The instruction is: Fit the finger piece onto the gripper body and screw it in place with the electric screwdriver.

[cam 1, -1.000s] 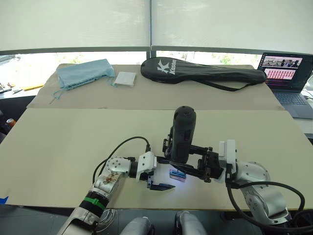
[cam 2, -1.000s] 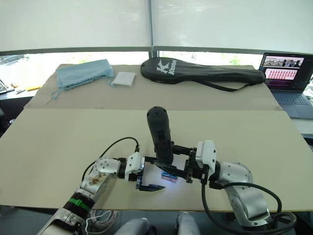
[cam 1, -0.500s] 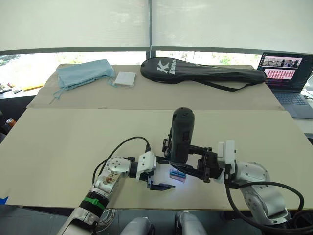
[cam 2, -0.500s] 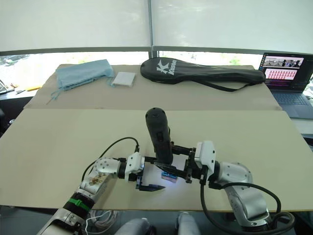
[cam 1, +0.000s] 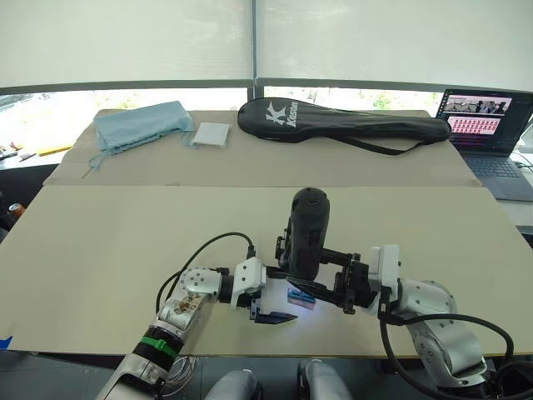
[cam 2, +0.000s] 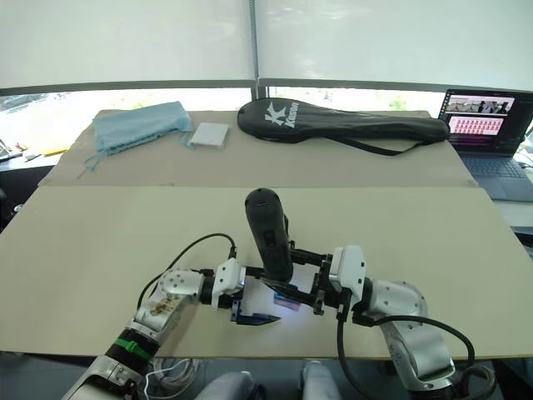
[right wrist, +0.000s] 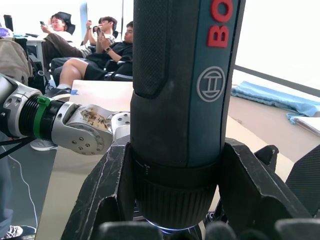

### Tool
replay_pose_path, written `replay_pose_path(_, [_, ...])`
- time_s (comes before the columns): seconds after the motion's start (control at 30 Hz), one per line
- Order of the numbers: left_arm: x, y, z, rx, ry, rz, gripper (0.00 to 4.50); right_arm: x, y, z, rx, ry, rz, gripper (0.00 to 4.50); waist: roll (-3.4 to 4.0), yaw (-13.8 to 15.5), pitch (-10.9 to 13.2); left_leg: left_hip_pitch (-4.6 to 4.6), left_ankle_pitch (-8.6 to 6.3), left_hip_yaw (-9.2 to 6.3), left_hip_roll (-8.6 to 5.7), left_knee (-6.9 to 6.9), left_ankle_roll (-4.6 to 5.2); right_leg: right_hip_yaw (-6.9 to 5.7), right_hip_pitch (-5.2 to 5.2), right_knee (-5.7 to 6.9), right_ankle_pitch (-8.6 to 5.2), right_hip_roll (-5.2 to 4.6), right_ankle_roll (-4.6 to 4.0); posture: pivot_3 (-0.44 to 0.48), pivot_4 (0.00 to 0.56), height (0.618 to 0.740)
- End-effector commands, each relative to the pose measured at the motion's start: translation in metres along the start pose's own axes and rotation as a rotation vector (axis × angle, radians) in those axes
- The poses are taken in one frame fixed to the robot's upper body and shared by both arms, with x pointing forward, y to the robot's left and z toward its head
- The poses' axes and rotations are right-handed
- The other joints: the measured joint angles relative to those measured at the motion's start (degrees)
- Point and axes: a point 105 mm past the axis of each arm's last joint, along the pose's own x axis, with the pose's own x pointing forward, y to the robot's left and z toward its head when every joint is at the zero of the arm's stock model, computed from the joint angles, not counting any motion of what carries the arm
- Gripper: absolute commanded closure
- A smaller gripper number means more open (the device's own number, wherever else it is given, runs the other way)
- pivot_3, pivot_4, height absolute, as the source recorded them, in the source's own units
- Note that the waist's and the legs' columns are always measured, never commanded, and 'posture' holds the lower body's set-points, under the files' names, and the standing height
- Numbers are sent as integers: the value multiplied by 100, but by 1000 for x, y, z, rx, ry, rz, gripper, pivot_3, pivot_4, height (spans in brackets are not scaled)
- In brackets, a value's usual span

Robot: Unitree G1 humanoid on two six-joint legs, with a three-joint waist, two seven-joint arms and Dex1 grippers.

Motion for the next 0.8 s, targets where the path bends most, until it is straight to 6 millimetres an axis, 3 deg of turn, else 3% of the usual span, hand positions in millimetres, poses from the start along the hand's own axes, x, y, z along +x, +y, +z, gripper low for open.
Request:
replay_pose_path(0.03, [-1, -9, -10, -47, 10, -13, 14, 0, 1, 3, -7, -17, -8, 2574, 0, -2, 0, 0, 0, 0, 0, 0, 0, 0, 0, 0, 0, 0, 0, 0, 150, 740])
replay_pose_path(0.3, [-5, -8, -6, -37, -3, -10, 14, -1, 0, 10, -13, -42, -8, 2574, 0, -4, 0, -2, 0, 0, 1, -1, 0, 1, -4, 0, 0, 1, 0, 0, 150, 740])
replay_pose_path(0.8, [-31, -1, 16, -4, -77, 25, 14, 0, 0, 39, -41, -101, -7, 2574, -3, -133, 4, -10, 2, 0, 3, -2, -3, 2, -14, 3, 0, 1, -1, 0, 150, 740])
